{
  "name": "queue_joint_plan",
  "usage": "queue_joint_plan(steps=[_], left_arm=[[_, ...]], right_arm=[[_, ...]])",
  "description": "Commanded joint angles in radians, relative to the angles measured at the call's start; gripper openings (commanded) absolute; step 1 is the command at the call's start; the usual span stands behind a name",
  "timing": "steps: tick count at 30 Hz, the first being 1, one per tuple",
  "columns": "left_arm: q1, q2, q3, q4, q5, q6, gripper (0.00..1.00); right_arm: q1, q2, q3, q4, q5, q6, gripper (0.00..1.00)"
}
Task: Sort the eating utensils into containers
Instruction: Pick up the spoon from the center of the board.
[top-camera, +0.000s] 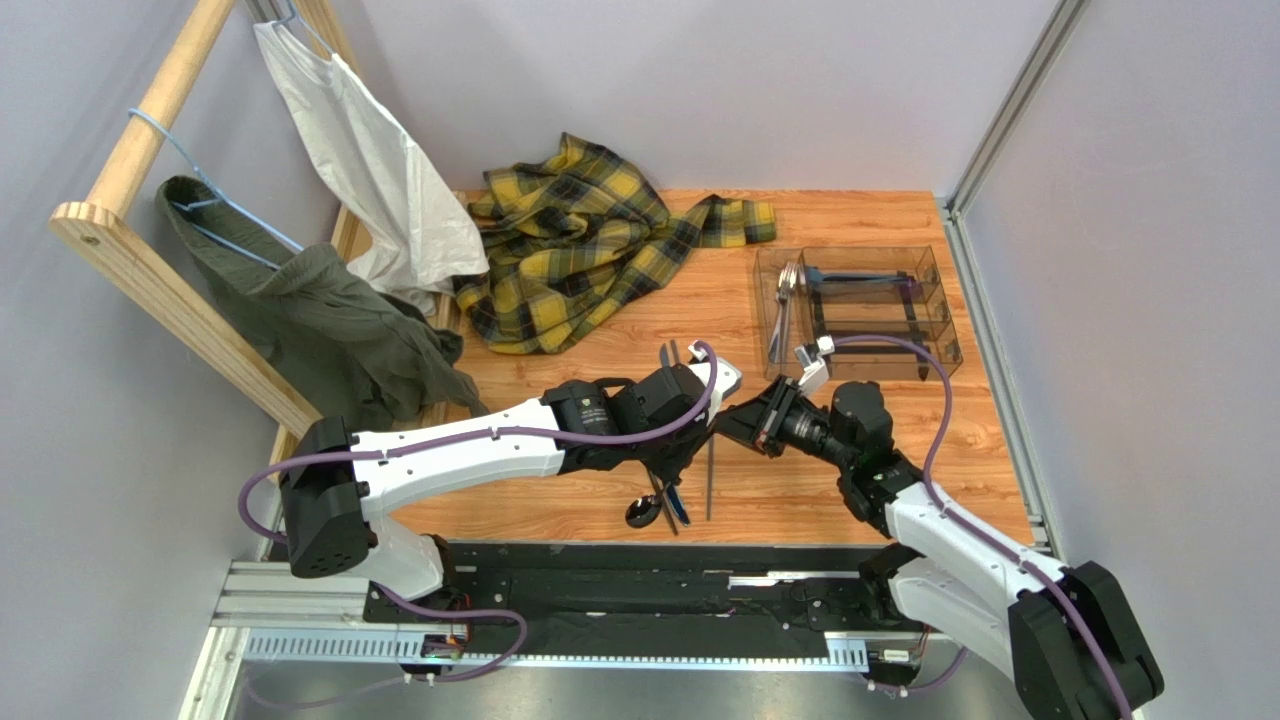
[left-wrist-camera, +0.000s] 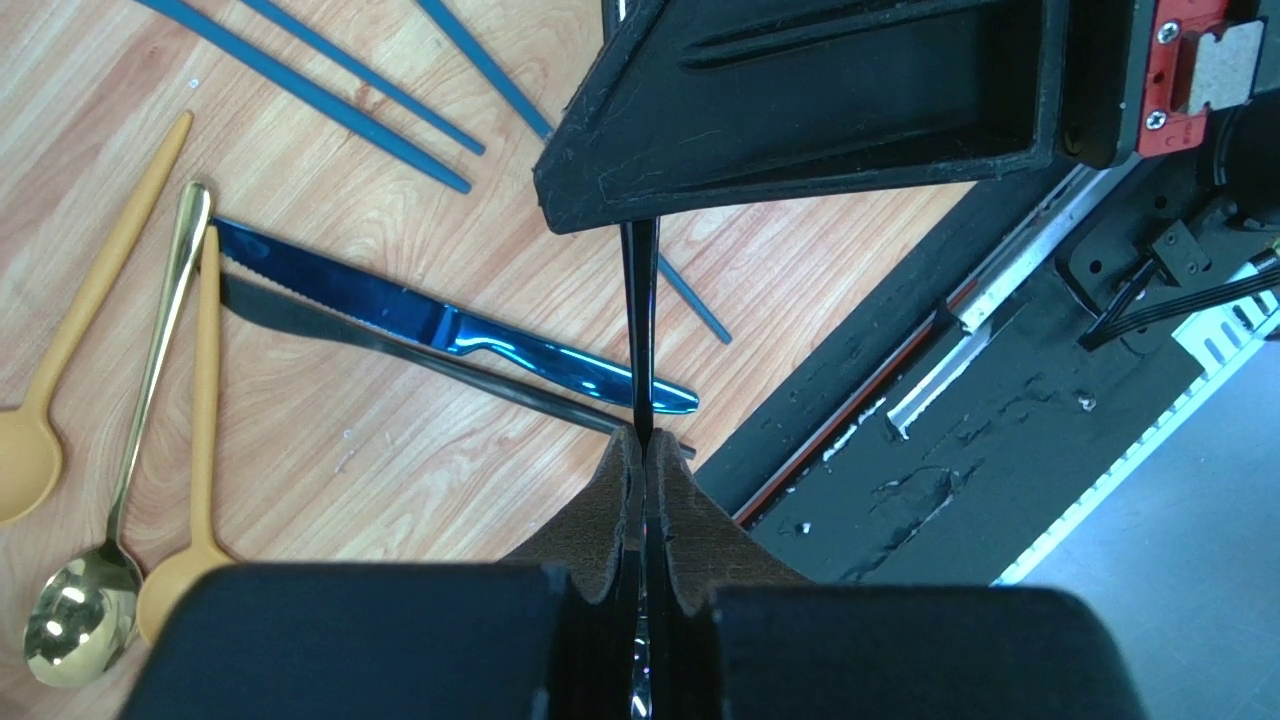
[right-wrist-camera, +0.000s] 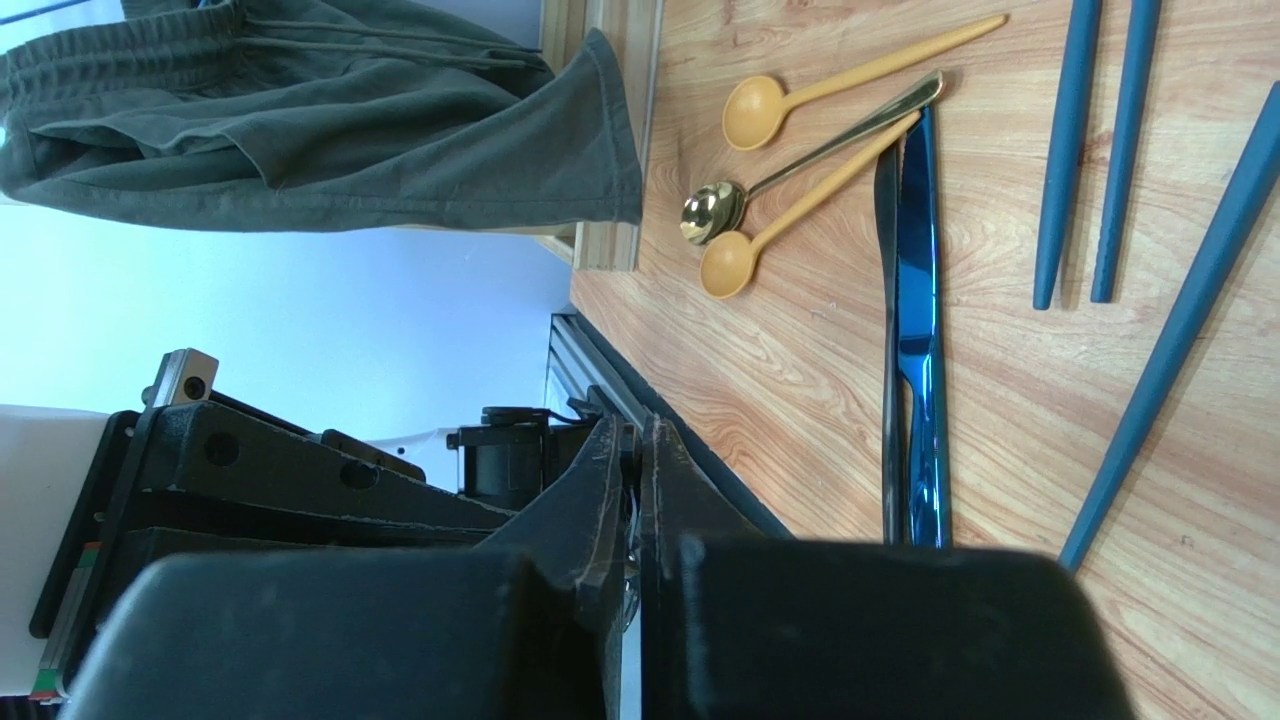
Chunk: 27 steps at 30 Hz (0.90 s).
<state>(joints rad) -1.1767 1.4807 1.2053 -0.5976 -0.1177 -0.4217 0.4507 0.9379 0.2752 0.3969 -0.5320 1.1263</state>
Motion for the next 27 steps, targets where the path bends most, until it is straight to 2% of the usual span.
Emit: queue_joint_plan(steps=[1, 4, 11, 14, 19, 27], left_arm=[[-0.008, -0.026, 0.022, 0.018, -0.028, -0.005, 0.02], [-0.008, -0.034, 0.019, 0.002, -0.052, -0.008, 0.08], [-0.008, -0.076, -0.01, 0.01, -0.092, -0.025, 0.33], [-0.008, -0.091, -0.016, 0.005, -0.108, -0.028, 0.51], [0.0, -0.088, -0.015, -0.007, -0.103, -0.019, 0.75], [0.109, -0.129, -0.102, 0.096, 0.111, -0.043, 0.81]], right_arm=[[0.0, -0.045, -0.002, -0.046, 0.049, -0.051, 0.0], [0.0, -0.08, 0.001, -0.096, 0.079, -0.071, 0.0], [0.0, -0.162, -0.001, -0.168, 0.132, -0.091, 0.0], [0.0, -0.165, 0.001, -0.176, 0.13, -0.092, 0.0], [0.0, -0.171, 0.001, -0.179, 0.127, -0.089, 0.0], [-0.001, -0.224, 0.009, -0.242, 0.136, -0.103, 0.0]])
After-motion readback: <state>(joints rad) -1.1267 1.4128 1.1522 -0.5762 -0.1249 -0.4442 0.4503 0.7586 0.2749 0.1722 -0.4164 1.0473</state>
